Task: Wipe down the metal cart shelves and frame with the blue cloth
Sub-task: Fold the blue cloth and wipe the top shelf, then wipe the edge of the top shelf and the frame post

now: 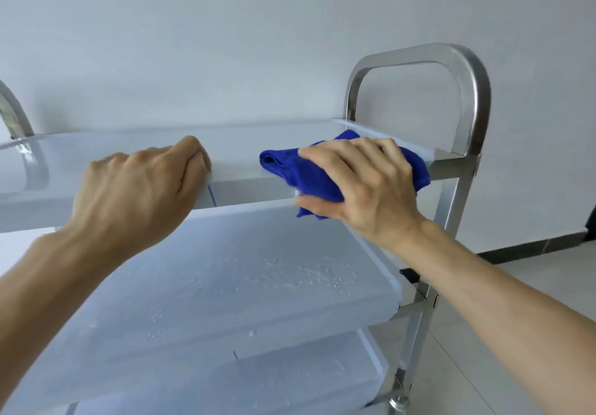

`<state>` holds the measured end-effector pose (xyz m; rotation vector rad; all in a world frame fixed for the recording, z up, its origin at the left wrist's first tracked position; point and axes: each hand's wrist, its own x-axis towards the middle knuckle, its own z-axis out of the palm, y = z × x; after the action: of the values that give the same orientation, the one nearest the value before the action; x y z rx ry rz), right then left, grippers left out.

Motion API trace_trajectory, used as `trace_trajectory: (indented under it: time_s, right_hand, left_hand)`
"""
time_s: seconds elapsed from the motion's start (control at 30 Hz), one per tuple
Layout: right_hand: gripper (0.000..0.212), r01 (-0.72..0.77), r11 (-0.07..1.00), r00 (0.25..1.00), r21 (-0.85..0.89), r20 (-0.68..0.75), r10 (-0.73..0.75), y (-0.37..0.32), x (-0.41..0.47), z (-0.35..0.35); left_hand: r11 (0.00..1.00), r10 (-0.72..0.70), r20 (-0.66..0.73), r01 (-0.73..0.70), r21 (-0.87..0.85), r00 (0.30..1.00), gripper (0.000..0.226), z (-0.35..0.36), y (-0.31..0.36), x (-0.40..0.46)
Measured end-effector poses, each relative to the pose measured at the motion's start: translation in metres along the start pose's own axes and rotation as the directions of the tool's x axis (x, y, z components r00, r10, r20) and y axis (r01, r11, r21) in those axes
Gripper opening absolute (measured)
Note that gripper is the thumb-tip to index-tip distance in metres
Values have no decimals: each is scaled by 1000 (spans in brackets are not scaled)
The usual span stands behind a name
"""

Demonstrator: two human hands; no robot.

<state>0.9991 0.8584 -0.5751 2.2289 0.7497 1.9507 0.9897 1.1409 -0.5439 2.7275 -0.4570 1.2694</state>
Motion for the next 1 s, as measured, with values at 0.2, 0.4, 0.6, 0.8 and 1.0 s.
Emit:
trace_trajectory:
  time_s: [0.2, 0.4, 0.6, 0.8, 1.0]
  right_hand:
    - [48, -7, 1000, 968, -22, 252, 13, 76, -28, -38]
    - [56, -140, 987, 948, -75, 277, 155, 56, -21, -37]
    - [58, -55, 997, 955, -54, 288, 68, -29, 19, -3]
    - [36, -20, 1000, 990, 10, 141, 18, 34, -9, -19]
    - [53, -150, 986, 950, -77, 265, 165, 60, -21, -39]
  left_hand:
    - [996, -83, 111, 80, 33, 990, 27, -2, 8, 0]
    - [992, -123, 157, 119, 34, 980, 32, -3, 9, 2]
    - [986, -166, 213, 163, 29, 963, 32, -5, 7, 6]
    - [986, -162, 215, 164, 5, 963, 39, -10, 8, 1]
    - [984, -177, 200, 180, 7, 964, 37, -8, 8, 2]
